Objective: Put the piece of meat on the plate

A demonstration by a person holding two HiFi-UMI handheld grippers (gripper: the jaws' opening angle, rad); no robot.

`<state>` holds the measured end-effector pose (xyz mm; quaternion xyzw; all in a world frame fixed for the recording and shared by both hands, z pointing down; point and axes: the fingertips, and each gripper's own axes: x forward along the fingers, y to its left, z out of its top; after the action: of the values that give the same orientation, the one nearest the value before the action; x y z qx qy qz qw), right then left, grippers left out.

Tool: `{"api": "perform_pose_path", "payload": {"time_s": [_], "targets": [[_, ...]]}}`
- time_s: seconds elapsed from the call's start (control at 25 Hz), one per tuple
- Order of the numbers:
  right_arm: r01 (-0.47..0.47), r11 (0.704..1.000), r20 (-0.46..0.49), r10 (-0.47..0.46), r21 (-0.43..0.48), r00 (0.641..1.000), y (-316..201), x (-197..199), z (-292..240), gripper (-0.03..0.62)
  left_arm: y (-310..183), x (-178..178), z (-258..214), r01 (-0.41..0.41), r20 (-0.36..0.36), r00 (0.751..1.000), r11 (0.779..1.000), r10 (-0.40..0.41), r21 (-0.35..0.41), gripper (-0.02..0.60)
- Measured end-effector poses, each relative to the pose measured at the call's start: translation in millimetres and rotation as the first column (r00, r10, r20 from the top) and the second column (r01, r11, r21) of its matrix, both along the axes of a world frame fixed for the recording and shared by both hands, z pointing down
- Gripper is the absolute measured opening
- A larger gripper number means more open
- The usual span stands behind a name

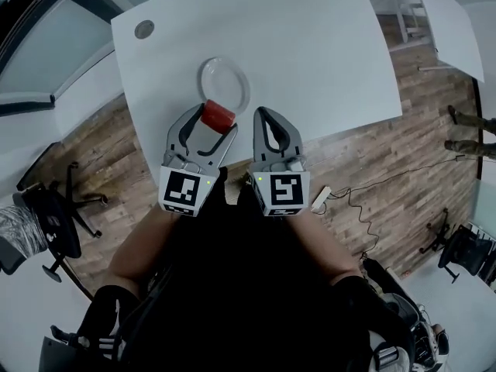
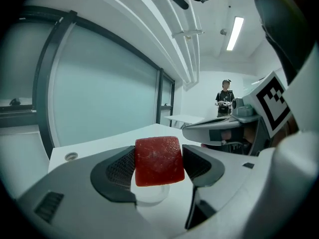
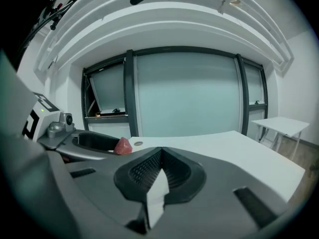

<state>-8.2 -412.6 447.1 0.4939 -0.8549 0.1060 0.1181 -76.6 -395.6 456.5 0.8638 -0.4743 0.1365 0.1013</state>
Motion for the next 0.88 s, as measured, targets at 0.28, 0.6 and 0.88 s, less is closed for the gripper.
{"api": "perform_pose_path", "payload": {"time_s": [0.28,0.6,0.88], "targets": [[-0.04,0.996,-0.001,0.04,-0.079,0.999,-18.2,-0.8,41.3,0.003,-27.0,-8.2,48.7,-0.041,0.041,0.998,0.997,0.044,-0.071,0.296],[-0.109,0.984,0.009,0.112,-0.143,0.994,-26.4,-10.0,77.9,0.003,-44.4,-18.1,92.7,-0.088,0.094,0.99,0.985,0.103,-0.151,0.296],[-0.15,0.972,0.012,0.154,-0.18,0.988,-18.2,-6.1,92.9,0.003,-55.2,-6.2,110.3,-0.145,0.165,0.97,0.972,0.177,-0.187,0.296]]}}
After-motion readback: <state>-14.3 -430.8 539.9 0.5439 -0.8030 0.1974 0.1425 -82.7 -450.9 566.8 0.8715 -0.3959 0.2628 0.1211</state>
